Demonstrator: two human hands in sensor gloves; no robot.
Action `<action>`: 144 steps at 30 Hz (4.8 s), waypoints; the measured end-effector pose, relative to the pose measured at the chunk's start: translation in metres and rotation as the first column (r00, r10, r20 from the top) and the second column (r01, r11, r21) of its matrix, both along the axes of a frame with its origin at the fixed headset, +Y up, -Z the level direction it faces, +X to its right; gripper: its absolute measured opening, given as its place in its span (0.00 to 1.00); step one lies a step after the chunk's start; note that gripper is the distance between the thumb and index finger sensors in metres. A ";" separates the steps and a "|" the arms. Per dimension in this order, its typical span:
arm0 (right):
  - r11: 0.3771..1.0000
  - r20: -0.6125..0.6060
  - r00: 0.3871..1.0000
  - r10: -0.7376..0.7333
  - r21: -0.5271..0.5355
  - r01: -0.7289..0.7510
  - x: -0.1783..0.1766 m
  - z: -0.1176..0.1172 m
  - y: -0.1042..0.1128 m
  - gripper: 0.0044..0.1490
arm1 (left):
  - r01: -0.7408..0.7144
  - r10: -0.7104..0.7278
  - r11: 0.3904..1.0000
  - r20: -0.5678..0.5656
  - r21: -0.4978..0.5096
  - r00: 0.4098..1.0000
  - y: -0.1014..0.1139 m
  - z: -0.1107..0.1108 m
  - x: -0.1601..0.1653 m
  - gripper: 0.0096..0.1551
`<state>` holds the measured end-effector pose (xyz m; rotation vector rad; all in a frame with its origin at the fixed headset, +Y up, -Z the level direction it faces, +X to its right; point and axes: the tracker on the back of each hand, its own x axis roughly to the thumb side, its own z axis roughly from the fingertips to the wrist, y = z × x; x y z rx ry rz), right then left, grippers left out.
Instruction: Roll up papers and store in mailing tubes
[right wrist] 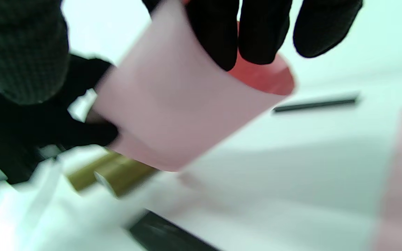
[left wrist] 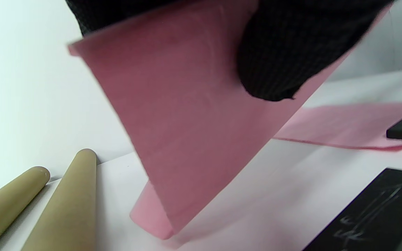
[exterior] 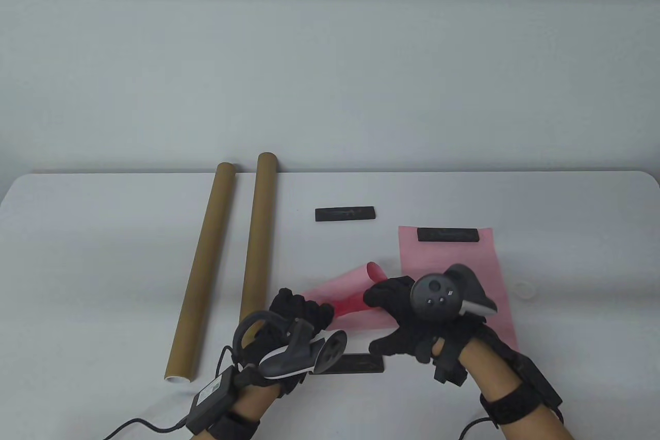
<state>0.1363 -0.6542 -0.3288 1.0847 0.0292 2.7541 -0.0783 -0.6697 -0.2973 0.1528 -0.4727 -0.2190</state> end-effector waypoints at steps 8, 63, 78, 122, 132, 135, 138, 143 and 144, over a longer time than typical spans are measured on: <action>0.851 0.134 0.989 0.054 0.512 -0.116 -0.019 0.061 -0.026 0.47 | -0.067 0.065 0.997 0.090 0.024 0.994 -0.009 0.018 0.000 0.34; 0.980 0.169 0.985 -0.018 0.200 -0.017 0.003 0.041 -0.036 0.23 | -0.134 0.135 0.991 0.105 -0.017 0.985 -0.026 0.008 -0.014 0.45; 0.866 0.096 0.995 0.005 0.498 -0.052 0.008 0.057 -0.023 0.49 | -0.280 0.288 0.937 0.011 -0.211 0.957 -0.020 0.003 -0.020 0.24; 0.988 0.138 0.980 -0.145 0.067 0.137 0.011 0.040 -0.038 0.30 | -0.108 0.108 0.994 0.098 -0.002 0.989 -0.023 0.014 -0.010 0.32; 0.934 0.082 0.996 -0.032 0.357 0.000 0.003 0.052 -0.031 0.28 | -0.220 0.240 0.945 0.056 -0.244 0.969 -0.034 0.002 -0.018 0.23; 0.961 0.072 0.997 -0.027 0.276 0.006 0.006 0.048 -0.032 0.25 | -0.184 0.199 0.968 0.077 -0.173 0.977 -0.033 0.006 -0.015 0.31; 0.979 0.067 0.997 -0.040 0.201 0.026 0.008 0.044 -0.033 0.27 | -0.118 0.121 0.993 0.121 -0.031 0.985 -0.028 0.012 -0.012 0.41; 0.983 0.068 0.996 -0.060 0.176 0.047 0.009 0.043 -0.033 0.32 | -0.149 0.148 0.989 0.107 0.001 0.983 -0.023 0.015 -0.010 0.31; 0.977 0.076 0.995 -0.061 0.210 0.044 0.010 0.045 -0.034 0.38 | -0.155 0.158 0.987 0.089 -0.037 0.983 -0.024 0.013 -0.011 0.28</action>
